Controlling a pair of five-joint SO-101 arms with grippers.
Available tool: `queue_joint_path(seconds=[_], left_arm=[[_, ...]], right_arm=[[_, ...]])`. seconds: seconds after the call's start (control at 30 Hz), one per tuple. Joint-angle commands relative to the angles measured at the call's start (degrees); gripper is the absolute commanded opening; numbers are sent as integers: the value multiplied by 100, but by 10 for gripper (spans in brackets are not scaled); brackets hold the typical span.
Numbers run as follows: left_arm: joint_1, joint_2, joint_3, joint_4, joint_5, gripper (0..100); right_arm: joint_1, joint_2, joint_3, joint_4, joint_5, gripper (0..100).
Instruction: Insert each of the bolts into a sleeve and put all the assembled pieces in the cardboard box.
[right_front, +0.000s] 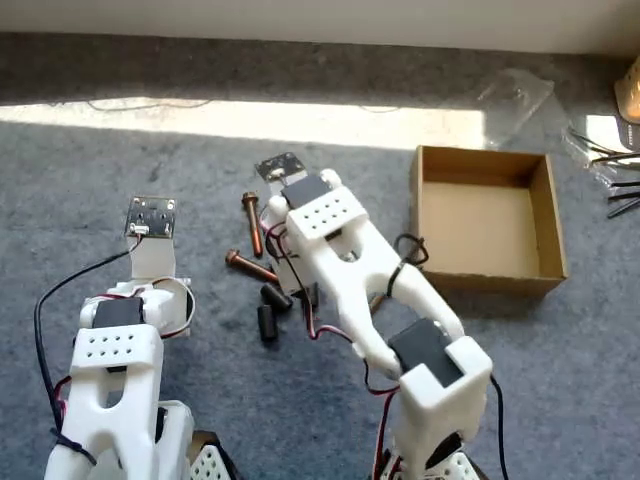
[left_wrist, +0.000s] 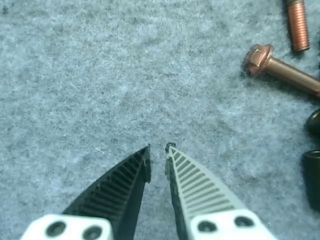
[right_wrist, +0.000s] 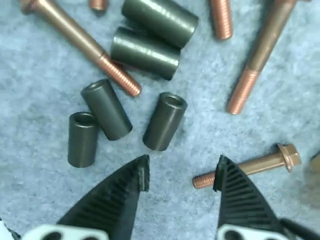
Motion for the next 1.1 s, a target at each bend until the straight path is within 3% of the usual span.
queue_joint_path(seconds=[0.0,0.17,0.43,0.97,1.07], left_arm=[[-66,13,-92,-88,9,66],[-66,13,-92,-88,9,66],[-66,13,-92,-88,9,66],[-66,13,-92,-88,9,66],[-66,13,-92,-88,9,66]], right_arm=[[-127,-778,549,-602,-70,204],[-119,-840,1147,-1543,-70,204],[-119,-558,1244,-2202,-79,204],[-110,145,1244,-2264,-519,200],[-110,145,1235,-2264,-510,151]])
